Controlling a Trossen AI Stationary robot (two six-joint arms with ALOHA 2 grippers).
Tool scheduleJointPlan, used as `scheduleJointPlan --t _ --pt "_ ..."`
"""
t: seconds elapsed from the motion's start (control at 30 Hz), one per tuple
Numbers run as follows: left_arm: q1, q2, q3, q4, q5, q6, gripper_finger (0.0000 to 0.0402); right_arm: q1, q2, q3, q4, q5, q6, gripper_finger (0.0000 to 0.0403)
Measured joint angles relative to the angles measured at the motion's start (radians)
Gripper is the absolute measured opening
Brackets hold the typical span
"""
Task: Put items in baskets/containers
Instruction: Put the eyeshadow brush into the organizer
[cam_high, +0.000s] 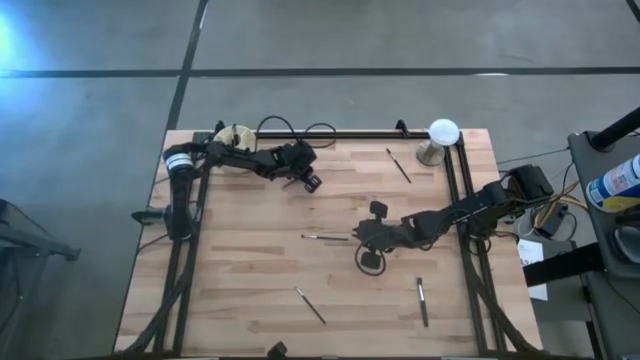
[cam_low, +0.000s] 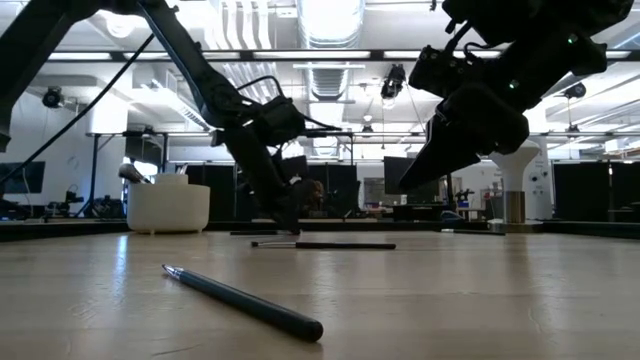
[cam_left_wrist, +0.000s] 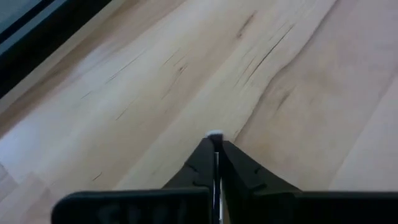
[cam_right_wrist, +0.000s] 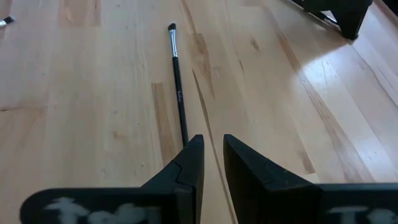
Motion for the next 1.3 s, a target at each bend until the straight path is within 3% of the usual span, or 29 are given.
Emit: scheduleJointPlan --t 0.23,0.47,0.67,0.87,0.97,1.03,1.3 --pt "0.001 -0.107 -0.003 -0.002 -0.003 0.028 0.0004 0.000 0.001 -0.001 0.003 -0.001 0.000 0.0054" --pt "-0.007 -0.357 -0.081 0.024 -0.014 0.033 0.0001 0.011 0.002 -0.003 0.003 -0.002 0.000 0.0054" --pt "-0.024 -0.637 -0.315 0.222 -0.015 0.012 0.0002 0.031 0.002 -0.005 0.018 -0.002 -0.013 0.0054" --pt "-0.029 -0.854 -0.667 0.676 -0.014 -0.030 0.0002 0.035 0.002 -0.005 0.034 -0.002 -0.027 0.0054" --pt "-0.028 -0.905 -0.812 0.894 -0.032 -0.036 0.0001 0.035 0.002 -0.005 0.056 -0.001 -0.045 0.0054" --pt "-0.026 -0.920 -0.872 0.951 -0.035 -0.035 0.0001 0.035 0.002 -0.005 0.076 -0.001 -0.056 0.0054" --pt "-0.045 -0.904 -0.900 0.884 0.119 0.034 0.0000 0.017 0.005 -0.006 0.150 -0.002 -0.090 0.0054"
